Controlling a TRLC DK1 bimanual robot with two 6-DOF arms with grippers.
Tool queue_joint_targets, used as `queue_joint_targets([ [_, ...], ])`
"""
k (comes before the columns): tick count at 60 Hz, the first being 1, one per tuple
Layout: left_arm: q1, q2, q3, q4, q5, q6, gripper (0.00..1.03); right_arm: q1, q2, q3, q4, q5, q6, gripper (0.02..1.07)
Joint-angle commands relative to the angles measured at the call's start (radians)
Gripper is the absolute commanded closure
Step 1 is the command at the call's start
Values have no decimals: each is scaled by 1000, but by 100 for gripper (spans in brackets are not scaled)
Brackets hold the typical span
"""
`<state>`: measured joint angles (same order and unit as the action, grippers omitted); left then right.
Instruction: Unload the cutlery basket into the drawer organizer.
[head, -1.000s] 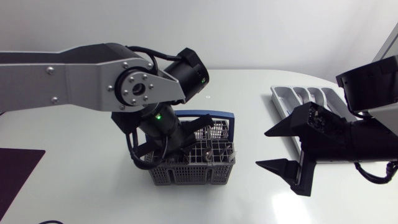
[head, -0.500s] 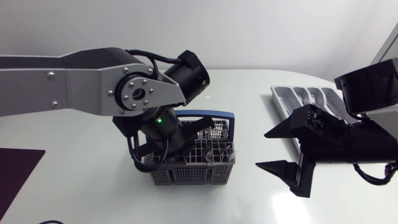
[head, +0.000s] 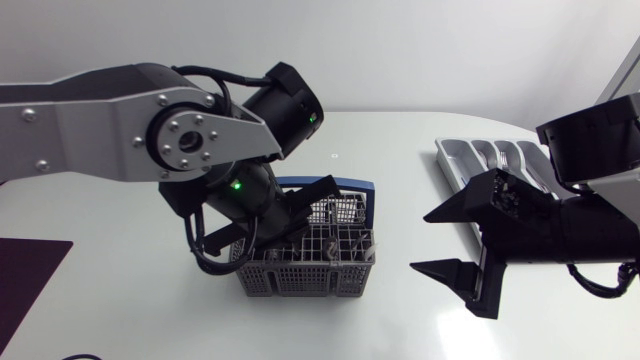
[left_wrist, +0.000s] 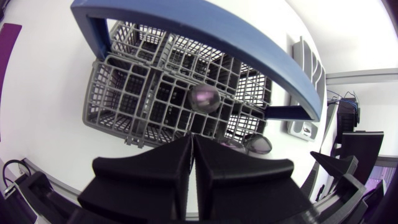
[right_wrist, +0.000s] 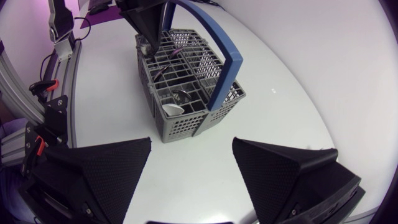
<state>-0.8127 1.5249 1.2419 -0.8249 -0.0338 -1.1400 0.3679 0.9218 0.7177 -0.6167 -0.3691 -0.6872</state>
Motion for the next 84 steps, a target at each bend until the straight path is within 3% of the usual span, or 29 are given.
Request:
queue_joint_targets([
  [1,12,-37,-29,7,2,16,100,12,0,-6,0,9,18,13],
  [23,37,-127,-29,7,78,31,100,20,-3,3,-11,9,21,13],
  [63,23,-279,-25,-52,94,48,98,71,-26,14,-26,30,58,13],
  [84,-36,-333,-61,-36,120,220,99,82,-60,54,-77,-33,72,13],
])
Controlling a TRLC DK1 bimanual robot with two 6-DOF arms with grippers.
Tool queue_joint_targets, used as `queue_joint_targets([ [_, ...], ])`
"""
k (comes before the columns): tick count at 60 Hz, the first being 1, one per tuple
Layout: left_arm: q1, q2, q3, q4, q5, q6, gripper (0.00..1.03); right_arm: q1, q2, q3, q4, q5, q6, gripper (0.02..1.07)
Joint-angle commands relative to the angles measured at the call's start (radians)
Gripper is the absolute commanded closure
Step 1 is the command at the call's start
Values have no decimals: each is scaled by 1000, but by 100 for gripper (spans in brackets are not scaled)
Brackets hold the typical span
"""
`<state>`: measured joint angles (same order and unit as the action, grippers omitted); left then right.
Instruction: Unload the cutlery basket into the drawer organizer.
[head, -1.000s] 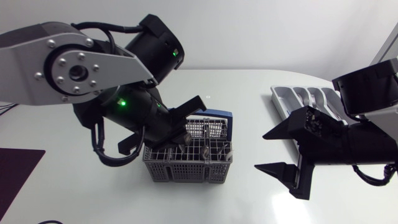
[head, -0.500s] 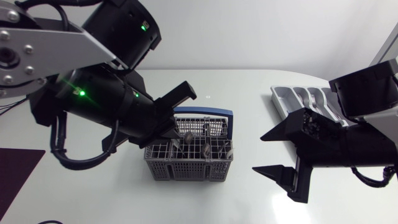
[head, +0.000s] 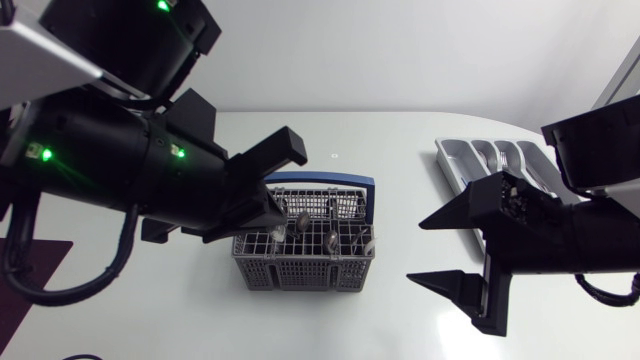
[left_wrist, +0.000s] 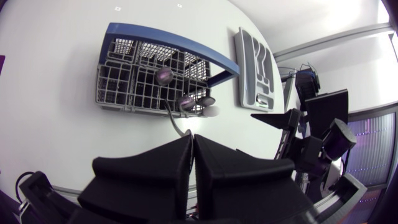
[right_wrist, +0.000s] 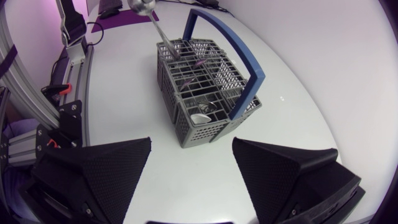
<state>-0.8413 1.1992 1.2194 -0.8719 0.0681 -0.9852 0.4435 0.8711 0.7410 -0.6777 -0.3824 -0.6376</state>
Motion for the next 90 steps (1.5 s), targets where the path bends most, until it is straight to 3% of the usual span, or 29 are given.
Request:
queue_joint_targets([
  [1,-7,-6,-40,14,27,72,99,6,-9,34,-19,-26,23,13],
  [14,-8,10,-43,57,145,209,100,6,-15,57,-48,-121,24,13],
  [33,-76,43,-67,126,332,441,100,60,-7,66,-74,-227,24,13],
  [52,-177,74,-81,120,363,677,100,87,46,90,-128,-372,-16,16],
  [65,-199,79,-81,90,406,752,100,132,91,74,-187,-432,-108,17],
  [90,-185,91,-66,51,466,818,100,169,132,40,-195,-446,-183,41],
])
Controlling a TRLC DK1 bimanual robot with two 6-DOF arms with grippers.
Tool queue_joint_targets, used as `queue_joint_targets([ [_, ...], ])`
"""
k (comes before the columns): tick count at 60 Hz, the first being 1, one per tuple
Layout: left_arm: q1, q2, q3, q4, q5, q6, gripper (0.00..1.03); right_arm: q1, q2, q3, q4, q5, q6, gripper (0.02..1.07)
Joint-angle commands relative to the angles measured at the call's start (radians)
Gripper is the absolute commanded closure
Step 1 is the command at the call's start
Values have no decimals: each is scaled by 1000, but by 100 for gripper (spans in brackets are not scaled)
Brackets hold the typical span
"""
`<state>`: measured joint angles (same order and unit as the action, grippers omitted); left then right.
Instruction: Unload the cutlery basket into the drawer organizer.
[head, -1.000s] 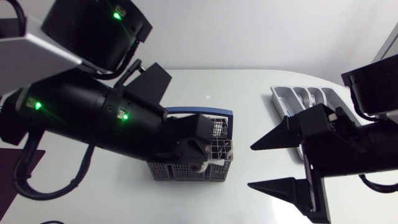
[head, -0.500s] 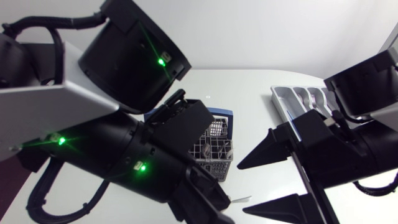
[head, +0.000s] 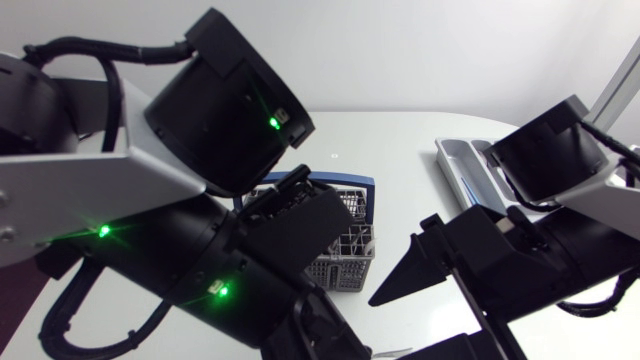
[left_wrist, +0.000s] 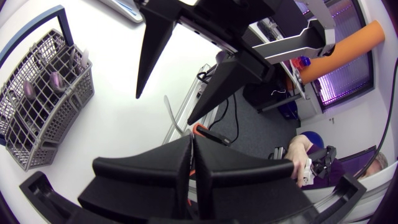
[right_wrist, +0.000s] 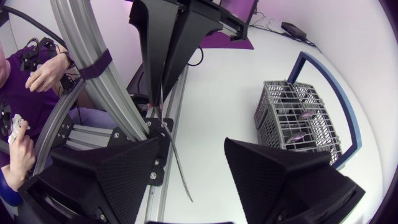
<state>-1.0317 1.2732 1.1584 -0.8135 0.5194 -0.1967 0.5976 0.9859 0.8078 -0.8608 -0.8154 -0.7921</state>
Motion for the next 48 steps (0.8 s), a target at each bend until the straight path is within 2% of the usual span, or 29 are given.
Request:
queue_joint_targets([
  [1,5,17,-6,-7,14,28,100,14,17,-27,-12,-13,-29,42],
  [9,10,17,-8,-12,14,33,100,30,19,-36,-12,-14,-30,51],
  [22,10,14,-8,-16,14,34,100,59,22,-44,-9,-16,-22,71],
  [33,9,9,-8,-18,14,34,100,62,27,-48,3,-14,-9,74],
  [43,9,8,-5,-21,14,34,100,68,27,-45,3,-16,-9,93],
  [48,10,8,-3,-21,14,34,100,74,28,-45,3,-16,-6,94],
])
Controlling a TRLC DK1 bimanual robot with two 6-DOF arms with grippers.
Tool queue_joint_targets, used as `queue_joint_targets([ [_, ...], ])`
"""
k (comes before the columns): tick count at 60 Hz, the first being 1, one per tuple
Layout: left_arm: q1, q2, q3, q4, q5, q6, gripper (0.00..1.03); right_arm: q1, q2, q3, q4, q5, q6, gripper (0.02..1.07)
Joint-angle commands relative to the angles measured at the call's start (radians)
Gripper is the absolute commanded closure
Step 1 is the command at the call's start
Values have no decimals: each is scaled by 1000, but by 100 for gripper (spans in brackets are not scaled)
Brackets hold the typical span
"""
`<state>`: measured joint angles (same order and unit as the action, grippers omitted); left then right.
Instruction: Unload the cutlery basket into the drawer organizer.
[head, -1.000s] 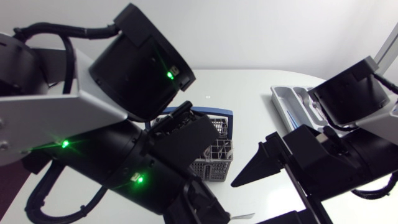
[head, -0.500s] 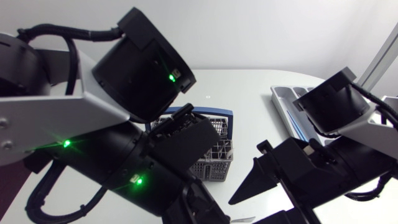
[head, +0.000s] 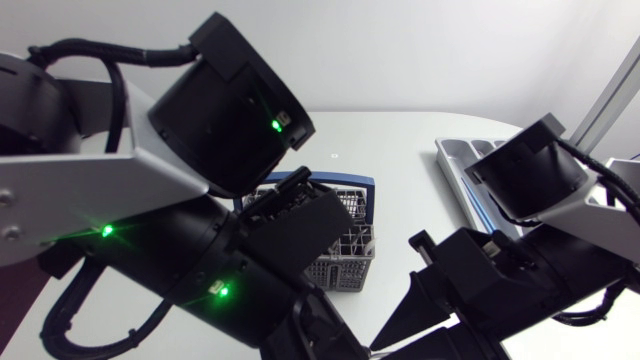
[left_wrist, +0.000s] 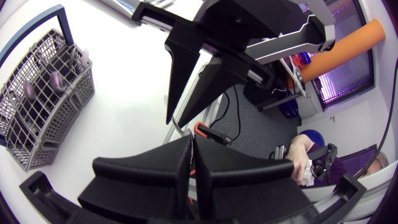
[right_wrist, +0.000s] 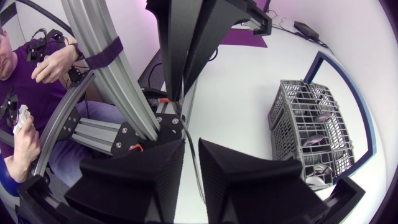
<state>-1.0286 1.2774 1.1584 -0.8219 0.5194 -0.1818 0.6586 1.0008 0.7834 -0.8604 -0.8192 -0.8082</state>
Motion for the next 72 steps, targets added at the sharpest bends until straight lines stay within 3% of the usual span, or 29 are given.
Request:
queue_joint_targets([
  [1,7,4,-5,-13,14,19,100,18,15,-21,3,-14,14,96],
  [8,7,4,0,-13,16,19,100,39,22,-21,3,-12,17,101],
  [22,38,4,35,-17,18,-1,97,33,16,-21,1,-14,26,101],
  [26,42,4,52,-36,22,-12,69,32,16,-24,0,-14,26,101],
  [27,48,5,61,-48,27,-13,44,32,16,-24,0,-14,26,101],
  [28,55,5,67,-54,33,-16,27,30,16,-26,-2,-14,26,101],
  [32,71,13,96,-75,37,-31,7,24,15,-29,-2,-12,26,101],
  [49,168,79,239,-256,39,-176,5,-63,-18,-32,-25,-1,12,101],
  [65,245,109,314,-330,34,-258,5,-370,-27,-13,-147,5,-187,101],
  [72,252,125,337,-342,-32,-291,5,-521,-13,-6,-195,3,-298,101],
])
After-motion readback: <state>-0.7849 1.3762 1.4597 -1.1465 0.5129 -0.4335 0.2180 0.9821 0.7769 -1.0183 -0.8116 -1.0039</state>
